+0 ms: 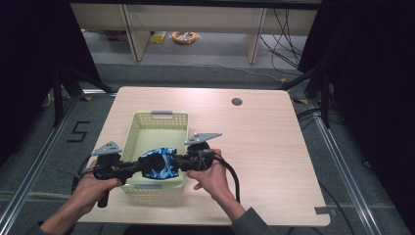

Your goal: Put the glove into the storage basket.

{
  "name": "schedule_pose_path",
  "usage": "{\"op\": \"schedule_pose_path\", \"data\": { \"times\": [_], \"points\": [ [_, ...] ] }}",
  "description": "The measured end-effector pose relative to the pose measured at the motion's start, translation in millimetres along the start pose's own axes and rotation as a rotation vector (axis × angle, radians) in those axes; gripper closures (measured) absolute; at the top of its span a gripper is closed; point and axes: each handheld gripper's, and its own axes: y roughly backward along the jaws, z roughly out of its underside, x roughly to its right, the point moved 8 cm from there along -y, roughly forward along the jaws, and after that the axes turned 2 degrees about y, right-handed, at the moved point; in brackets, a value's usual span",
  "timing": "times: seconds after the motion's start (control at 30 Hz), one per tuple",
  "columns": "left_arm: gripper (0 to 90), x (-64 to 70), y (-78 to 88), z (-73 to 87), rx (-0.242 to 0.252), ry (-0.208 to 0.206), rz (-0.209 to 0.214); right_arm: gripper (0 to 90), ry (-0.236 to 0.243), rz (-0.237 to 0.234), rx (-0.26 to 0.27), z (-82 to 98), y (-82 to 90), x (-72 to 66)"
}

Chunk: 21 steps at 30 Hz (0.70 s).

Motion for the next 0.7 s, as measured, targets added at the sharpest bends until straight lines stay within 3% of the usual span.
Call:
{"op": "schedule_pose_path", "data": {
  "times": [0.07, 0.27, 0.33, 0.37, 0.47, 0.5, 0.57, 0.6, 0.67, 0.7],
  "points": [
    [84.8, -7.2, 0.0, 4.4, -0.013, 0.011, -0.012, 80.8, -0.002, -0.013, -0.016, 1.2, -12.5, -0.2],
    [84.8, -20.4, -5.6, 14.9, -0.046, 0.032, -0.029, 80.8, -0.004, 0.004, -0.065, 6.7, -31.1, 2.8],
    [84.8, -23.0, -7.9, 17.8, -0.057, 0.030, -0.037, 80.8, -0.006, 0.009, -0.084, 10.2, -35.7, 4.3],
    [84.8, -25.4, -7.5, 20.1, -0.081, 0.009, -0.042, 80.8, -0.009, 0.008, -0.091, 11.5, -37.1, 4.6],
    [84.6, -24.9, -12.7, 21.3, -0.077, 0.039, -0.040, 80.8, -0.004, 0.015, -0.110, 15.4, -41.4, 7.9],
    [84.6, -27.5, -12.2, 23.7, -0.108, 0.008, -0.043, 80.8, -0.018, 0.007, -0.118, 16.8, -42.7, 7.3],
    [84.6, -26.2, -16.6, 24.2, -0.091, 0.034, -0.046, 80.7, -0.014, 0.010, -0.135, 19.3, -45.0, 9.2],
    [84.5, -26.1, -17.5, 26.0, -0.106, 0.043, -0.048, 80.7, -0.010, 0.012, -0.143, 20.2, -45.9, 10.1],
    [84.4, -29.1, -17.4, 28.8, -0.139, 0.015, -0.049, 80.7, 0.000, 0.023, -0.162, 22.6, -48.7, 12.3],
    [84.3, -28.7, -20.0, 28.6, -0.124, 0.035, -0.050, 80.7, -0.015, 0.025, -0.169, 23.6, -49.9, 11.6]
  ]
}}
